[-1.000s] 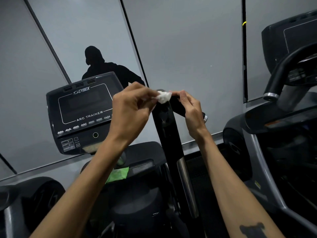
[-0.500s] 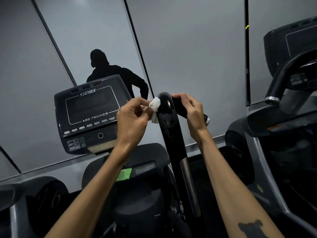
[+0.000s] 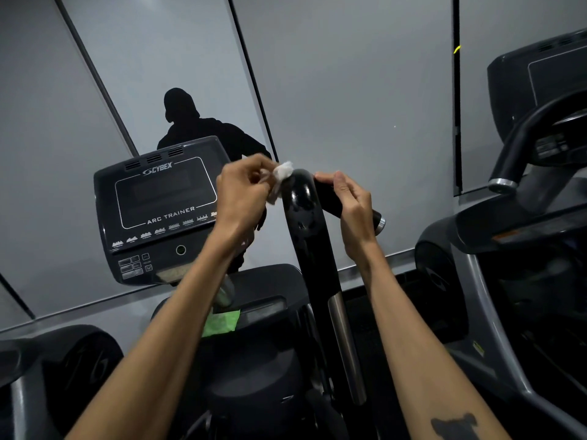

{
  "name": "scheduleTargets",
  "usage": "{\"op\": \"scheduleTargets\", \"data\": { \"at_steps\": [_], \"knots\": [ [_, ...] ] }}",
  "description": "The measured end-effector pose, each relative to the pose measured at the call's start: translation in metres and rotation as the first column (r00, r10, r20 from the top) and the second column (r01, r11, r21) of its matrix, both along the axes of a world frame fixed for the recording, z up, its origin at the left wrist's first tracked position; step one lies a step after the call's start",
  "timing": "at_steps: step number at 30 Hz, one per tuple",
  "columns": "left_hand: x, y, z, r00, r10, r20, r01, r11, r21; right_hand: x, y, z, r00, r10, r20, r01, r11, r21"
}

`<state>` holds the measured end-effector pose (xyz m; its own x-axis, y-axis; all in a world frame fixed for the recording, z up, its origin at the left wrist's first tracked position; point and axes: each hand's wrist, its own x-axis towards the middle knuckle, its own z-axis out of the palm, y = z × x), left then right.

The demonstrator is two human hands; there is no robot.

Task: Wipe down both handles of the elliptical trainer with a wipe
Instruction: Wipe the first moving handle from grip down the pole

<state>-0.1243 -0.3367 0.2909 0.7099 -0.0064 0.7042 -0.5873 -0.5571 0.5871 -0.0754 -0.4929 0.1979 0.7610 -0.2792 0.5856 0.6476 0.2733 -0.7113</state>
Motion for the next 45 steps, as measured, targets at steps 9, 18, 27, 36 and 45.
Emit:
{"op": "scheduleTargets", "data": {
  "at_steps": [9,18,27,36,45],
  "knots": [
    [0.044,-0.031,0.062,0.999,0.032,-0.042,0.008,0.704,0.71,0.007,-0.003,-0.005,1.0,-0.007,0.026,0.008,1.0,-0.023],
    [0.02,-0.052,0.091,0.994,0.027,-0.102,0.079,0.442,0.894,0.004,-0.001,-0.004,0.996,-0.072,0.05,0.075,0.995,-0.064],
    [-0.054,-0.077,0.094,0.996,-0.021,-0.082,0.084,0.21,0.974,-0.034,-0.012,0.02,0.989,0.064,-0.135,-0.043,0.987,0.154],
    [-0.047,-0.042,0.051,0.996,-0.056,-0.066,0.068,0.98,0.189,-0.096,0.01,0.059,0.997,0.082,-0.009,-0.077,0.96,0.27],
    [-0.063,-0.009,0.045,0.989,-0.07,-0.13,0.126,0.864,0.488,-0.071,0.002,0.04,0.98,-0.156,-0.125,0.158,0.987,0.005]
  ]
}}
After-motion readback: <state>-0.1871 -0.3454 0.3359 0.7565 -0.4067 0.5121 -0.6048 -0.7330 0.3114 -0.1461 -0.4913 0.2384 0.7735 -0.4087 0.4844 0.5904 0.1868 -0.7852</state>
